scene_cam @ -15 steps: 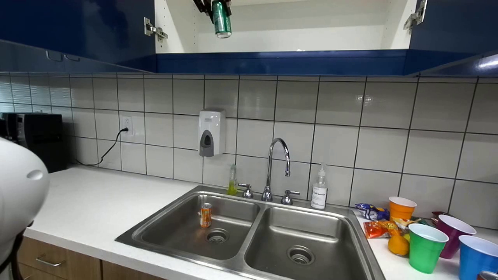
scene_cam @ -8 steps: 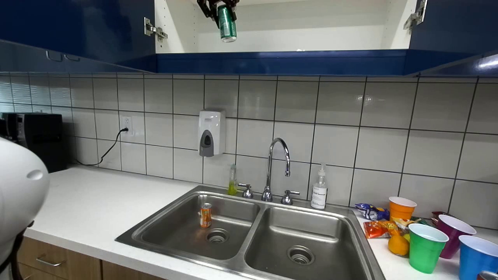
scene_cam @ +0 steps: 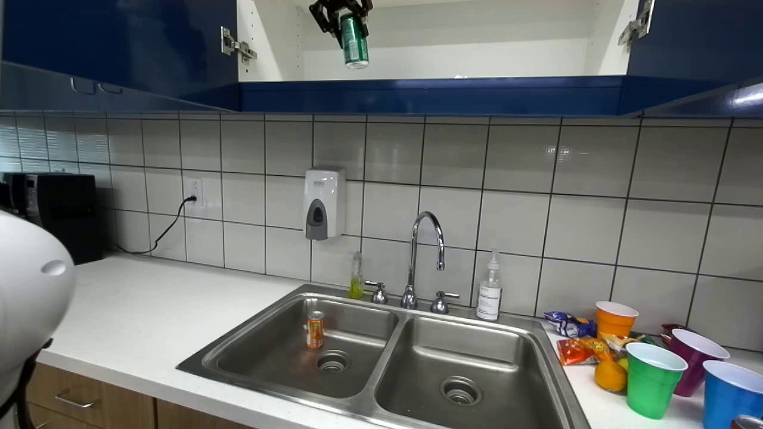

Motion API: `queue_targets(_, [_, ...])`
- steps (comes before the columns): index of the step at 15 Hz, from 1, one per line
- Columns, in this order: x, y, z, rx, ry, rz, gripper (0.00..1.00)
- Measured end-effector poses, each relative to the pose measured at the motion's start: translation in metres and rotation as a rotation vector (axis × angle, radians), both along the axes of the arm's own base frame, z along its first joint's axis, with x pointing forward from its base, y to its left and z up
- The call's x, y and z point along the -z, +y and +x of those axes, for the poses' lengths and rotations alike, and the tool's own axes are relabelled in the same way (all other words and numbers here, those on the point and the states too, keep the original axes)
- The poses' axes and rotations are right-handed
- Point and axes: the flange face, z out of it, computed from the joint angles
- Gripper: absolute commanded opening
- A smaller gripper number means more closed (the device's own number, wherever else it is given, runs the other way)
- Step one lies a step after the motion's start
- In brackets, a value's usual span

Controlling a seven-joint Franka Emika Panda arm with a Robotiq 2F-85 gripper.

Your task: Move the green soda can to the open cabinet

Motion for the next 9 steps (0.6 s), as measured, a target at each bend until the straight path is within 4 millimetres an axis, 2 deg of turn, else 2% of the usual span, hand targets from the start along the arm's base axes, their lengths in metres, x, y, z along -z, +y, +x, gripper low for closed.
queue_targets(9, [0.01, -0.012, 0.015, 0.022, -0.001, -0.005, 0.4])
